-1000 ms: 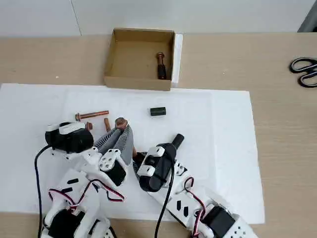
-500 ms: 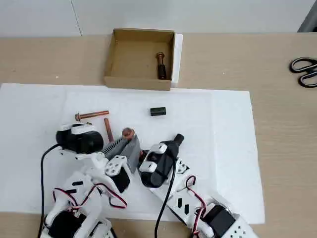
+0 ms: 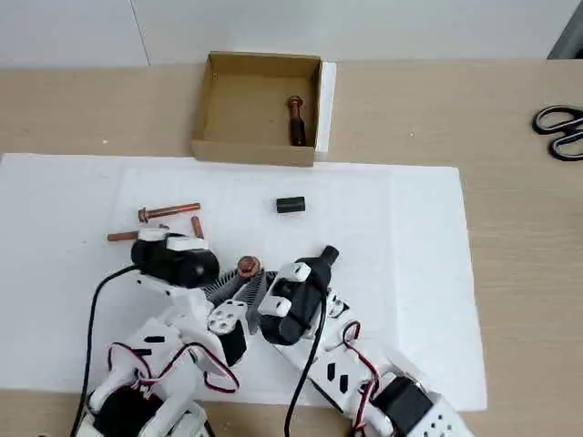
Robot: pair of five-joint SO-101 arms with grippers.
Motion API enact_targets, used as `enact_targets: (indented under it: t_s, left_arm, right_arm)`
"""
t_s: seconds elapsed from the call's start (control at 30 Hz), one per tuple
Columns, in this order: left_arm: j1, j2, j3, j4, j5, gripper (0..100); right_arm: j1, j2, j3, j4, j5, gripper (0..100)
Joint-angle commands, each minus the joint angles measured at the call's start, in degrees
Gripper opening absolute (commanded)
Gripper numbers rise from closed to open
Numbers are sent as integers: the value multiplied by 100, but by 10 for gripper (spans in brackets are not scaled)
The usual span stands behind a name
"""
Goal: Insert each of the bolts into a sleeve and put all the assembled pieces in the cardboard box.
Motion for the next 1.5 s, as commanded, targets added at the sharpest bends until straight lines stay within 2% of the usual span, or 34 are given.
enact_targets:
  t_s: [0.0,0.27,0.5,0.8,1.13,1.47]
  left_arm:
    - [44,-35,4,9,-114,6]
    - [18,-53,31,-26,-273,10]
    - [9,-53,31,-9,-264,197]
    - [-9,-35,22,-9,-325,199]
    - [-800,-26,154,105,-1310,196]
    - [-800,-35,-286,-35,-1099,196]
  right_arm:
    - [66,-101,-334,-163,88,4]
    - [66,-101,-299,-171,255,4]
    - [66,-101,-290,-163,255,4]
    - [75,-101,-185,-163,246,4]
    - [84,-101,-158,-163,255,4]
    - [92,-101,35,-171,246,4]
